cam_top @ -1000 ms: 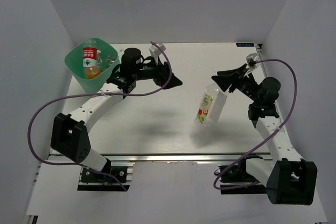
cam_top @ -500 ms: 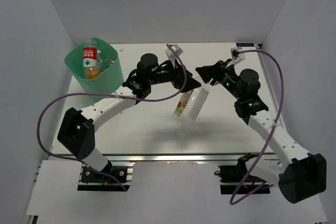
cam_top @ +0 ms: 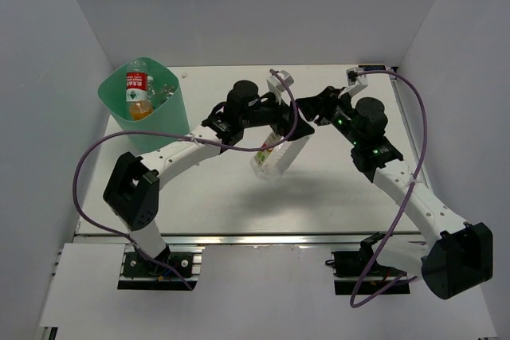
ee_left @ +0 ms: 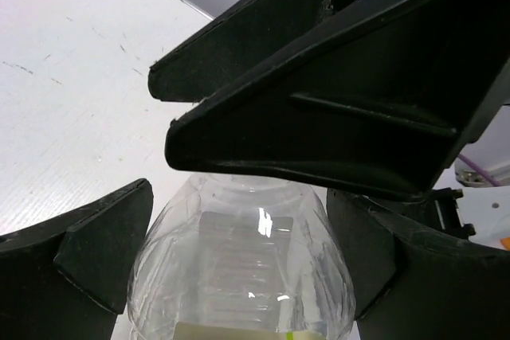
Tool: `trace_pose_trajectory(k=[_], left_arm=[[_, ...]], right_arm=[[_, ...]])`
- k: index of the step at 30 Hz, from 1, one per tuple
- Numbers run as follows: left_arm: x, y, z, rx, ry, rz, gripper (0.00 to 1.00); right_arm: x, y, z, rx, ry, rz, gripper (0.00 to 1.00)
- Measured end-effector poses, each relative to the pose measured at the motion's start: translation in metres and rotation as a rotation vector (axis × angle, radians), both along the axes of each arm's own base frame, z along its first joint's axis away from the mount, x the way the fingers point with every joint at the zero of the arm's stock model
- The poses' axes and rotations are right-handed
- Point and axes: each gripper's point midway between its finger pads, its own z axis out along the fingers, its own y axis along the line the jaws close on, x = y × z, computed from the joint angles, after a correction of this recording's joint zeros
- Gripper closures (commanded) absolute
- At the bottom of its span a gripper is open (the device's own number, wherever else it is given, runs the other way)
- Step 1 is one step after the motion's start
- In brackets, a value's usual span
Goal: Put the plastic bottles in the bin
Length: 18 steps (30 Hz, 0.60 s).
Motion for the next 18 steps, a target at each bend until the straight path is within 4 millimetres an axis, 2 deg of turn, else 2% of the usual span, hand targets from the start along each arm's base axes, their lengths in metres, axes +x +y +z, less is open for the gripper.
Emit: trace_pose_trajectory(k=[3, 4, 6, 7, 8, 10, 12, 16, 18], left_arm=[[0.002, -0.003, -0.004, 0.023, -0.001, -0.019, 0.04], [0.001, -0.005, -0.005, 0.027, 0.000, -0.031, 0.22], [-0.001, -0.005, -0.008, 0.036, 0.004, -0.045, 0.46], [-0.002, -0.004, -0.008, 0.037, 0.007, -0.049, 0.65], [-0.003, -0.004, -0.009, 0.041, 0.006, -0.052, 0.71], [-0.003, -0.004, -0.009, 0.042, 0.000, -0.053, 0.79], [0.000, -0.002, -0.008, 0.049, -0.008, -0.035, 0.81], [0.014, 0.008, -0.014, 0.097, -0.020, 0.052, 0.82], [0.025, 0.019, -0.015, 0.120, -0.020, 0.112, 0.83]], right_arm=[[0.002, -0.003, -0.005, -0.009, 0.017, -0.018, 1.00], [0.002, -0.004, -0.006, -0.011, 0.020, -0.021, 1.00], [0.002, -0.004, -0.007, -0.016, 0.027, -0.024, 1.00], [0.001, -0.004, -0.008, -0.019, 0.031, -0.023, 1.00], [0.001, -0.004, -0.007, -0.023, 0.032, -0.021, 0.97], [0.000, -0.003, -0.007, -0.032, 0.039, -0.016, 0.59], [-0.001, -0.003, -0.006, -0.035, 0.049, -0.014, 0.11], [0.002, -0.009, 0.007, -0.039, 0.031, -0.044, 0.11], [0.001, -0.015, 0.012, -0.045, 0.023, -0.070, 0.11]])
